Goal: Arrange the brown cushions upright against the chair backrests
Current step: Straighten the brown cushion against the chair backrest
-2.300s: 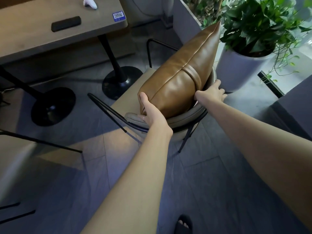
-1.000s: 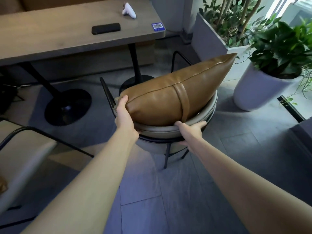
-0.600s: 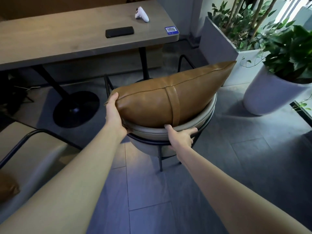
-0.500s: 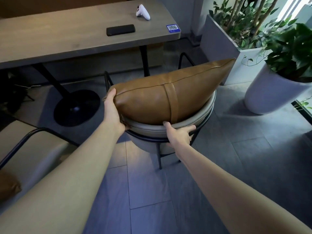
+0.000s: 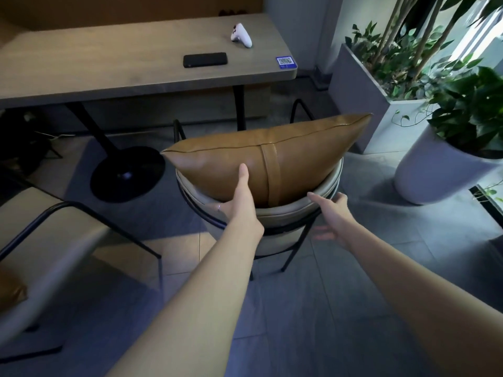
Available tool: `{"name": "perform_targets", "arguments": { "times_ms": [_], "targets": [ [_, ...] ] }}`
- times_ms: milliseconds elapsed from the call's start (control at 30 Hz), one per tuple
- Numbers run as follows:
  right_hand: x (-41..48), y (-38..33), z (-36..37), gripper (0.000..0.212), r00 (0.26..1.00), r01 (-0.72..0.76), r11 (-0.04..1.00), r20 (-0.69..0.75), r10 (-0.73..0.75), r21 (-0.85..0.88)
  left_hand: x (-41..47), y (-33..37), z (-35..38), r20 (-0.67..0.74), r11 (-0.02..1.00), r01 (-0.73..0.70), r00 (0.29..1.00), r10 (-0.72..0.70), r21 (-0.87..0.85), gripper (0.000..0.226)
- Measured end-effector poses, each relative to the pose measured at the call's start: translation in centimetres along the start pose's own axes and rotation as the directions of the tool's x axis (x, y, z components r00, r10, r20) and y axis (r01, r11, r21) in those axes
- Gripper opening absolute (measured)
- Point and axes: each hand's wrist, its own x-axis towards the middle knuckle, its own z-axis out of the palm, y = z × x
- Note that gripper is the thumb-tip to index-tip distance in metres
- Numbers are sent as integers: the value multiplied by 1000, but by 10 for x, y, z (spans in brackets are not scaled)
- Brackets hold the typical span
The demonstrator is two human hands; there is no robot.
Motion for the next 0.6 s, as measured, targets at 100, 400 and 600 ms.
{"name": "perform_targets", "arguments": {
  "times_ms": [100, 400, 600],
  "targets": [
    [11, -1, 0, 89, 999, 2, 999, 50, -3, 32, 4, 2, 10, -10, 998, 6, 1000, -7, -63, 129],
    [37, 5, 19, 94, 996, 65, 981, 46, -74, 180, 20, 15, 13, -21, 998, -36, 999, 35, -55, 120],
    [50, -4, 40, 102, 996, 73, 986, 32, -78, 148, 44, 36, 18, -29, 996, -60, 998, 58, -70, 121]
  ]
}}
